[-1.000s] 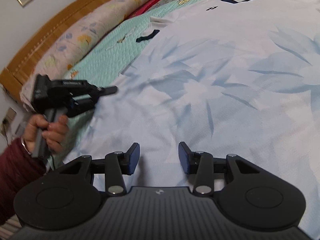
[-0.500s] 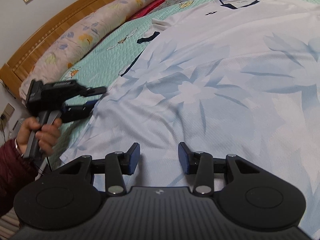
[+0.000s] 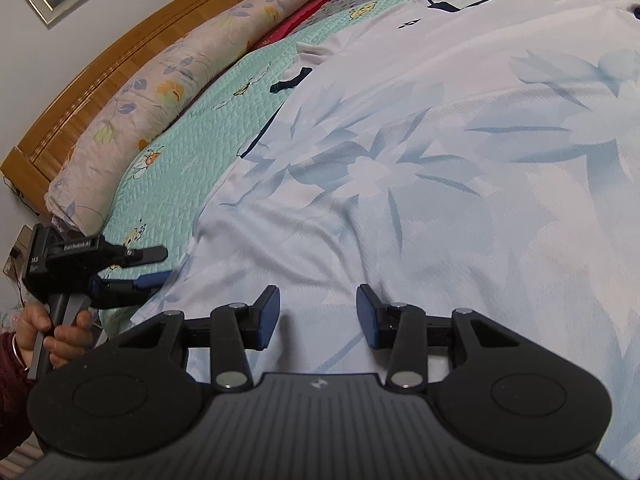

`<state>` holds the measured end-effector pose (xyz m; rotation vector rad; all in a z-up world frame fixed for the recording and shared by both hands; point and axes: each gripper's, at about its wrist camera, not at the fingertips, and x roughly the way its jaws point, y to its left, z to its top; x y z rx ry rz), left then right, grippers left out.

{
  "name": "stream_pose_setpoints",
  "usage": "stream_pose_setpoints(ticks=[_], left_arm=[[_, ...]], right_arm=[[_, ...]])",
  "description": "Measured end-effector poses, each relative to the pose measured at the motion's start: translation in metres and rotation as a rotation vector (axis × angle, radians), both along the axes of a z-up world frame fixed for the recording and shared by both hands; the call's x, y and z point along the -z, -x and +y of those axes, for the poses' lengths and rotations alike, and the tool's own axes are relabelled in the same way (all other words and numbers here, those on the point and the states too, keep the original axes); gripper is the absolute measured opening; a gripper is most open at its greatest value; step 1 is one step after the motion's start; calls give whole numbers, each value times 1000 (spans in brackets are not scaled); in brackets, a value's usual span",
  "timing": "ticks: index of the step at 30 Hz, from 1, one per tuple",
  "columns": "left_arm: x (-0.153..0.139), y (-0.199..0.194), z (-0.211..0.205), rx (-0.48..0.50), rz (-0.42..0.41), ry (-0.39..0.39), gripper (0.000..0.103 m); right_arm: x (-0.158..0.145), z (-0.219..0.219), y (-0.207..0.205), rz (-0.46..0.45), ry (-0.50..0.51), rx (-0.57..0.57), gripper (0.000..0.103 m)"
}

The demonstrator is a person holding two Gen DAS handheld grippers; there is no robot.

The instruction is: Fold clothes

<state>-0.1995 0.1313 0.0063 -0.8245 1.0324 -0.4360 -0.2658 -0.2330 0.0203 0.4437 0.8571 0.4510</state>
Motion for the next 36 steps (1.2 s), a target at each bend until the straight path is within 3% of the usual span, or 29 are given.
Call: stream_pose_setpoints(ticks=[1, 2, 3, 4, 13, 22, 25, 27, 29, 31, 32, 33, 36], left_arm=[[-1, -1, -2, 7, 5, -12, 43], [-2, -2, -4, 12, 6, -28, 34], [-1, -1, -5, 19, 16, -52, 13], [-1, -1, -7, 27, 27, -78, 0], [-8, -9, -8, 30, -20, -234, 3], [-11, 12, -3, 33, 26, -203, 4], [-10, 17, -1, 27, 42, -164, 9], [-10, 19, -1, 18, 47, -150, 26], [-13, 20, -5, 22, 44, -166, 34], [-15, 21, -9, 26, 41, -183, 32], [-16, 22, -11, 28, 39, -191, 23], [-18, 22, -13, 30, 38, -199, 0], [-25, 27, -22, 58, 15, -303, 0]], right_arm=[[0, 0, 0, 0, 2, -1, 43], [0, 0, -1, 0, 3, -2, 43], [0, 0, -1, 0, 4, -2, 43], [0, 0, -2, 1, 5, -3, 43], [2, 2, 2, -25, 21, -4, 43], [3, 0, 7, -47, 12, -13, 44], [0, -1, 13, -47, 9, -19, 44], [-1, -2, 18, -44, 8, -22, 44], [-2, -5, 23, -32, -3, -19, 44], [-3, -9, 29, -23, -14, -12, 44], [-3, -12, 31, -20, -20, -7, 44], [-4, -14, 34, -16, -26, -2, 44], [-4, -18, 41, -16, -30, 4, 44]])
